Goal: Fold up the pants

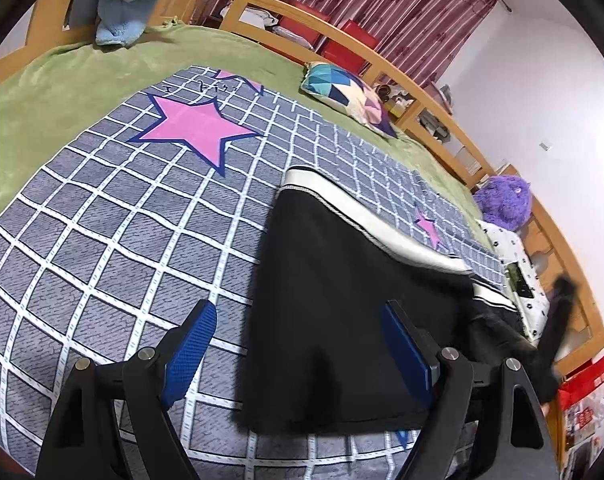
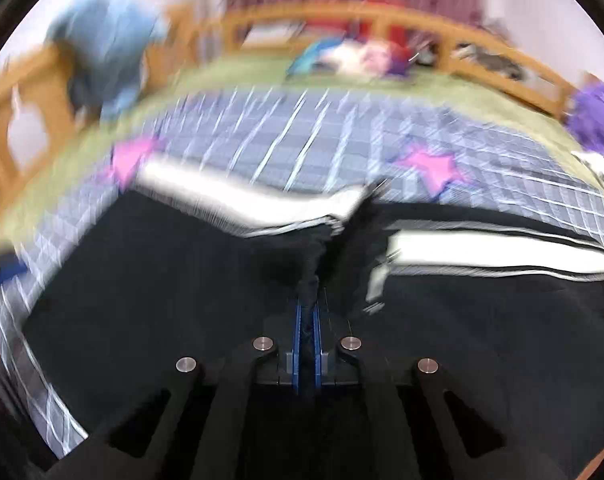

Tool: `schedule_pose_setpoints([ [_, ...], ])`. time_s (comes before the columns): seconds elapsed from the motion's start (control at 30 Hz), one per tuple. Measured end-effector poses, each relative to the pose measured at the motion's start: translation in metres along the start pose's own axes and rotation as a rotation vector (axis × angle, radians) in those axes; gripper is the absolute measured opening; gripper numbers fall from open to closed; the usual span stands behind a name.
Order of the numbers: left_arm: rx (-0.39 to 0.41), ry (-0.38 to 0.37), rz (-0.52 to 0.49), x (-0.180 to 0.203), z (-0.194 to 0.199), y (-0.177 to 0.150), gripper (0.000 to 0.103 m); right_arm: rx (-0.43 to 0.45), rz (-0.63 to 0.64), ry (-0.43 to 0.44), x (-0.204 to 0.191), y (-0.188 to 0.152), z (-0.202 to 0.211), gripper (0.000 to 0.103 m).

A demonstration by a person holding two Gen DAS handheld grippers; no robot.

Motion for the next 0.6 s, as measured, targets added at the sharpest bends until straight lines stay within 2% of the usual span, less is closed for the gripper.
schedule_pose_setpoints([
  [0.07,-0.004,-0.001,0.005,-0.001,-0.003,0.0,0.082,0.031,-0.209,0.174,0.03,0.005,0.012,0.005],
  [0.1,-0.013,-0.005,0.01,-0.002,-0.005,0.0,0.082,-0.013,-0.267,0.216,0.041,0.002,0.004,0.006],
  [0.17,-0.028,-0.016,0.015,-0.002,-0.008,0.0,0.082,-0.085,-0.237,0.164,0.044,-0.007,-0.013,0.008],
  [0.23,-0.03,-0.016,0.016,-0.001,-0.009,0.001,0.082,-0.091,-0.173,0.115,0.038,-0.012,-0.016,0.01],
  [0.3,-0.023,-0.028,0.02,0.002,-0.005,0.001,0.082,-0.074,-0.147,0.072,0.035,-0.015,-0.006,0.027],
  [0.33,-0.019,-0.038,0.016,0.004,-0.003,0.001,0.082,-0.058,-0.167,0.065,0.036,-0.019,0.001,0.043],
  [0.37,-0.013,-0.039,0.005,0.007,-0.001,0.0,0.082,-0.038,-0.202,0.08,0.039,-0.025,0.009,0.053],
  [0.4,-0.009,-0.033,-0.005,0.008,0.0,-0.001,0.082,-0.034,-0.237,0.126,0.043,-0.029,0.013,0.054],
  [0.47,-0.003,-0.009,-0.026,0.01,0.0,-0.003,0.082,-0.084,-0.241,0.184,0.039,-0.039,0.01,0.054],
  [0.53,0.005,0.017,-0.035,0.011,0.001,-0.004,0.082,-0.121,-0.247,0.198,0.035,-0.045,-0.003,0.054],
  [0.6,0.053,0.036,-0.032,0.012,0.009,-0.002,0.082,-0.15,-0.272,0.202,0.033,-0.051,-0.019,0.055],
])
Point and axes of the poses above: each gripper's, at about its wrist camera, not at the fingertips, and z roughly against the way its jaws point, x to its right, y to its top, the point moved 6 cm from there along -z, roughly the way its jaws point, and after that the axes turned 6 degrees about -x, right-handed, at the moved point
